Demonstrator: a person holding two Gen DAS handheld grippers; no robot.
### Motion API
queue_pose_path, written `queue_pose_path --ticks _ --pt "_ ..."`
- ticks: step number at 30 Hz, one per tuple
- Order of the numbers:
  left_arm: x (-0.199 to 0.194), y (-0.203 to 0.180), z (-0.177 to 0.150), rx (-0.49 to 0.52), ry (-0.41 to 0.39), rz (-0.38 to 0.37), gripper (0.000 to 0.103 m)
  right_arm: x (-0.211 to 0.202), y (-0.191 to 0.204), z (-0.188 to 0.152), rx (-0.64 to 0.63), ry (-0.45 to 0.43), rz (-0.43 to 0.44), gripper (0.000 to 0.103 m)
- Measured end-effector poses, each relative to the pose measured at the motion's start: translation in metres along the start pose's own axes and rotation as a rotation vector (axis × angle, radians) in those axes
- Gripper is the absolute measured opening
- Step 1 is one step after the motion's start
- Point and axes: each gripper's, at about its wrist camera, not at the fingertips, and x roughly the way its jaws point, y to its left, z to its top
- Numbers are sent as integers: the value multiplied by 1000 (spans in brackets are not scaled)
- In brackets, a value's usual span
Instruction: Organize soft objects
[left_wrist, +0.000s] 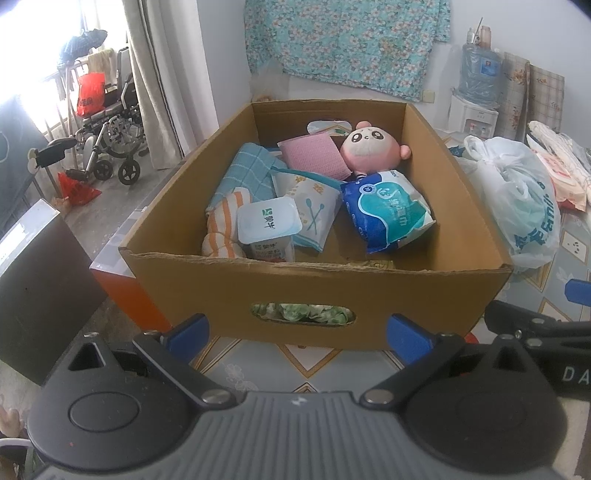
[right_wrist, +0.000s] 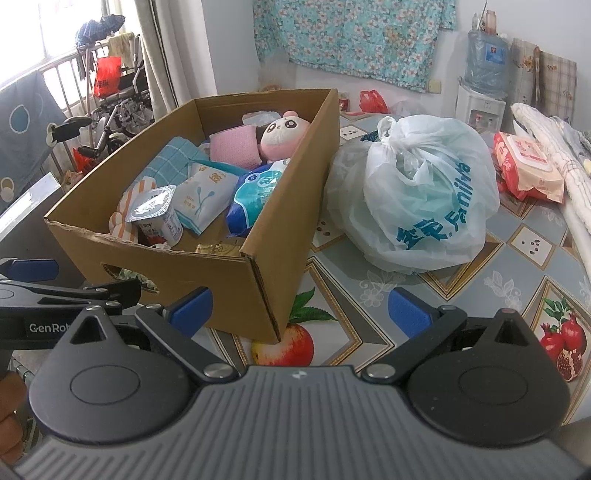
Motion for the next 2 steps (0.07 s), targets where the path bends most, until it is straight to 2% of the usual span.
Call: queue_pose_path --ticks 2 --pt "0 0 0 0 0 0 103 0 0 0 2 2 2 102"
